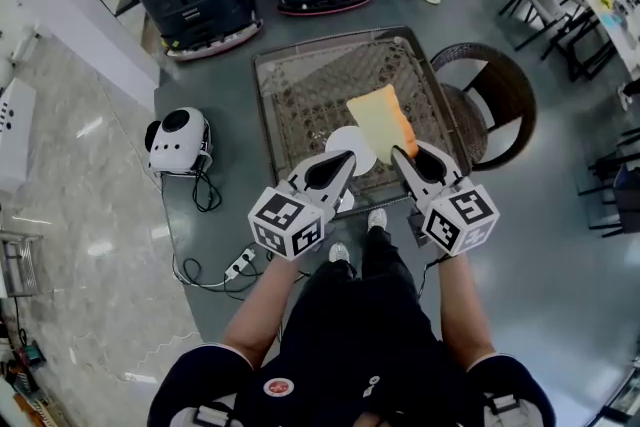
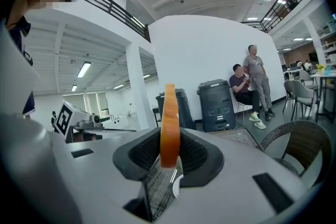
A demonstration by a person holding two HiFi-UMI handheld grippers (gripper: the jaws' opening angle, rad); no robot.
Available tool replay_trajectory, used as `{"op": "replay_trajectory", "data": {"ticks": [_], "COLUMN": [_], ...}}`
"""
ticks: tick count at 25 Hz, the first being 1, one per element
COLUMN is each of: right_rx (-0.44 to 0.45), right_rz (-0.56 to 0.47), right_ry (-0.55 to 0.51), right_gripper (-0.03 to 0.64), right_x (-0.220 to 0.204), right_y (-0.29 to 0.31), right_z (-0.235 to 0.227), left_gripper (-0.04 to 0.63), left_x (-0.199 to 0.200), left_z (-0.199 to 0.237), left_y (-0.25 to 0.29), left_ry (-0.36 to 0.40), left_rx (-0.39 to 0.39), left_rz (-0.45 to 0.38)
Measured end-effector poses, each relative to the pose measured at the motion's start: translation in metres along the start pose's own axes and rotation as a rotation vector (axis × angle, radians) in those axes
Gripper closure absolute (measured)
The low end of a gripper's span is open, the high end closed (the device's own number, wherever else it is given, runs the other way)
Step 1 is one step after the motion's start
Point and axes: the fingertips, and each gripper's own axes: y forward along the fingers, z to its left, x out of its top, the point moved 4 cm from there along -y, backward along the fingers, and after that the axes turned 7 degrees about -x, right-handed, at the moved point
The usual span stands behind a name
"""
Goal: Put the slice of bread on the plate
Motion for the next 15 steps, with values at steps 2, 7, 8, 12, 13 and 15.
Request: {"op": "replay_trajectory", "data": {"ticks": [2,7,8,12,13,15], "right_rx": [0.008,0.029,0.034,0.053,0.057,0.066], "right_rz": [-0.002,-0.006,-0.008,-0.016,-0.017,-0.018], "right_ry": [0.001,0.004,0.004,0.001,0.001,0.0], "right_gripper": [0.522,0.522,0.522,0.522,0.522,0.522], "right_x": [0.0,0.004,0.005,0.01,0.01,0.01], "right_y": [0.004,0.017,0.019,0.03,0.033,0.037], "right_z": [-0.001,-0.006,-0.007,-0.008,-0.009,-0.01], "left_gripper": [0.589,0.589,0.589,0.59,0.589,0.589], "left_x": [0.001,0.008,0.01,0.014,0.015,0.014], "left_z": [0.003,0.012,0.013,0.022,0.024,0.027], "left_y": [0.001,0.005,0.006,0.007,0.008,0.009], "left_ry": [0.003,0.015,0.019,0.029,0.03,0.032], "left_rx": [0.007,0.023,0.027,0.045,0.05,0.058], "left_rz": [-0.003,-0.012,-0.013,-0.01,-0.009,-0.008]}}
